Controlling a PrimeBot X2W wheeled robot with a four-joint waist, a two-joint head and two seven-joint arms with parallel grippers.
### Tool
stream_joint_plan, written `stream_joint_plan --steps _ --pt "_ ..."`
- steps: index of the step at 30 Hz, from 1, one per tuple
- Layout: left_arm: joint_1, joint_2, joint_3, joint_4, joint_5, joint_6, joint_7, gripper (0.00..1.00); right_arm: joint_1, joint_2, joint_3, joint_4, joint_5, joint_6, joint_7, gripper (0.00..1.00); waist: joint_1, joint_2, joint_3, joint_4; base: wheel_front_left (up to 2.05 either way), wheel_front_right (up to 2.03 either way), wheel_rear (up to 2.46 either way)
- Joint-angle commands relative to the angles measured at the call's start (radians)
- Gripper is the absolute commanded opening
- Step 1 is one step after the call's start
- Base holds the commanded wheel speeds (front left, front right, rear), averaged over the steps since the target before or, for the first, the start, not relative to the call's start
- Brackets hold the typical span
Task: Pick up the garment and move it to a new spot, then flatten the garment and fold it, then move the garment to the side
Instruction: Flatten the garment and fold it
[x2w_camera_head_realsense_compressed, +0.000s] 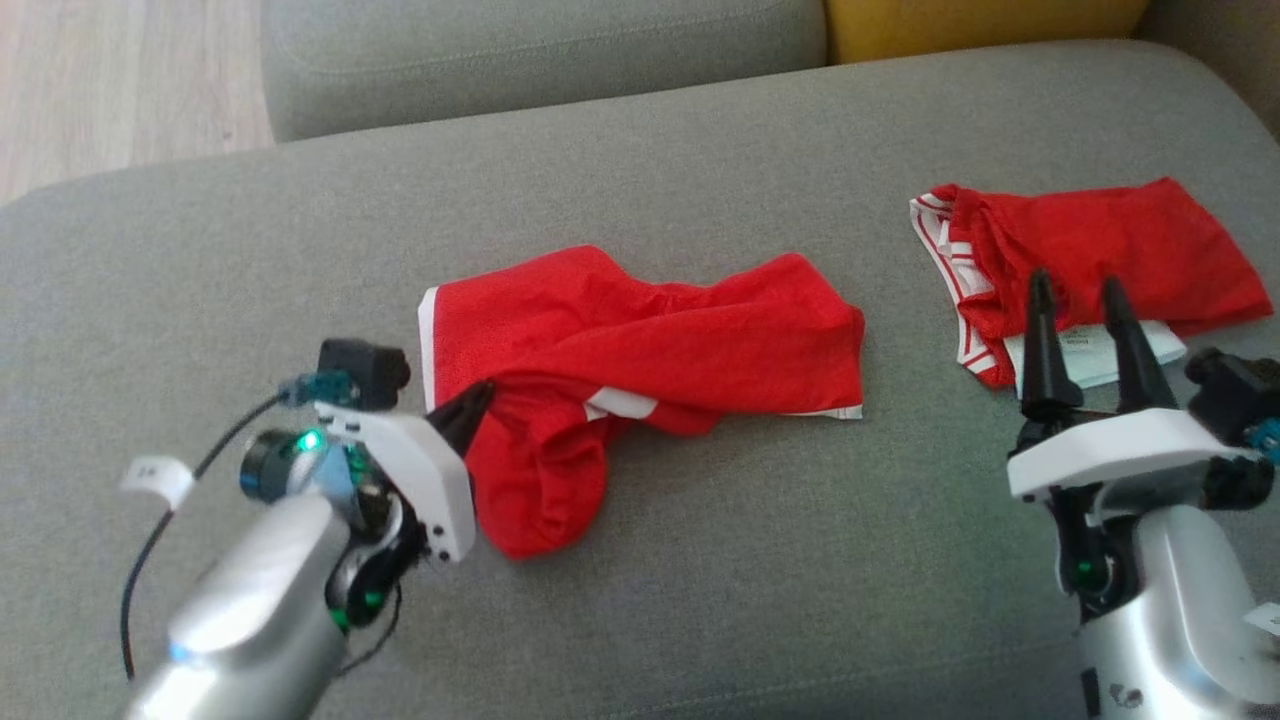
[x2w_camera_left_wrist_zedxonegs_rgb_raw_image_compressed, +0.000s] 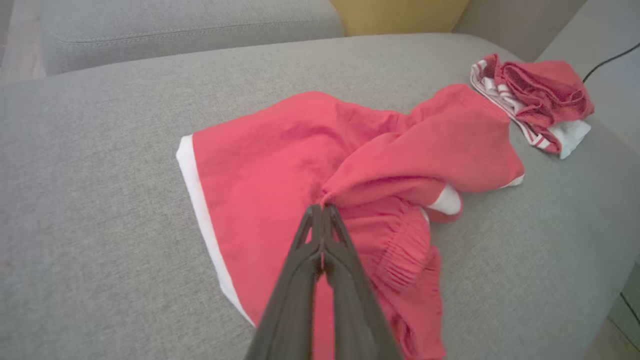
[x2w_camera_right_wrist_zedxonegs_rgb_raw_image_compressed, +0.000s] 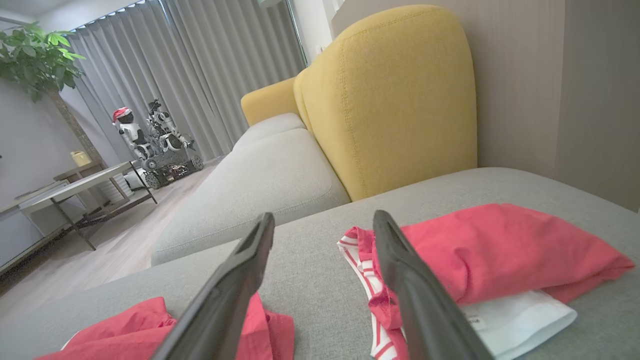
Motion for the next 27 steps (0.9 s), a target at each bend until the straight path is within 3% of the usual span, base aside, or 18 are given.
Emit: stream_joint_plan --steps 1,11,17,18,19,20,21,27 --pt "-0.110 0.034 0.032 -0.012 0.016 -0.015 0.011 0.00 -0.035 -0.002 0.037 -0.030 0.004 -0.001 0.003 1.00 0.0000 0.0000 0.012 -0.004 0.00 0.00 0.00" --pt "-0.358 0.079 -0.055 0.151 0.060 -0.095 0.150 0.00 -0.088 -0.002 0.128 -0.008 0.034 -0.001 -0.018 1.00 0.0000 0.0000 0.092 -0.051 0.00 0.00 0.00" --pt "-0.440 0.113 -0.199 0.217 0.063 -0.105 0.161 0.00 -0.123 -0.002 0.179 0.032 0.055 -0.001 -0.047 1.00 0.0000 0.0000 0.127 -0.073 0.00 0.00 0.00" --pt "-0.446 0.118 -0.216 0.223 0.050 -0.105 0.156 0.05 -0.126 -0.002 0.185 0.038 0.056 -0.001 -0.049 1.00 0.0000 0.0000 0.129 -0.073 0.00 0.00 0.00" --pt "-0.453 0.122 -0.236 0.228 0.041 -0.105 0.150 0.20 -0.128 -0.002 0.190 0.044 0.057 -0.001 -0.051 1.00 0.0000 0.0000 0.132 -0.073 0.00 0.00 0.00" --pt "-0.460 0.126 -0.252 0.233 0.032 -0.105 0.140 0.44 -0.130 -0.002 0.195 0.049 0.056 -0.001 -0.053 1.00 0.0000 0.0000 0.133 -0.071 0.00 0.00 0.00" --pt "-0.468 0.127 -0.258 0.244 0.025 -0.105 0.122 1.00 -0.132 -0.002 0.198 0.055 0.054 -0.001 -0.055 1.00 0.0000 0.0000 0.134 -0.069 0.00 0.00 0.00" --pt "-0.496 0.102 -0.258 0.299 0.004 -0.105 0.020 1.00 -0.135 -0.002 0.192 0.077 0.044 -0.001 -0.062 1.00 0.0000 0.0000 0.124 -0.047 0.00 0.00 0.00"
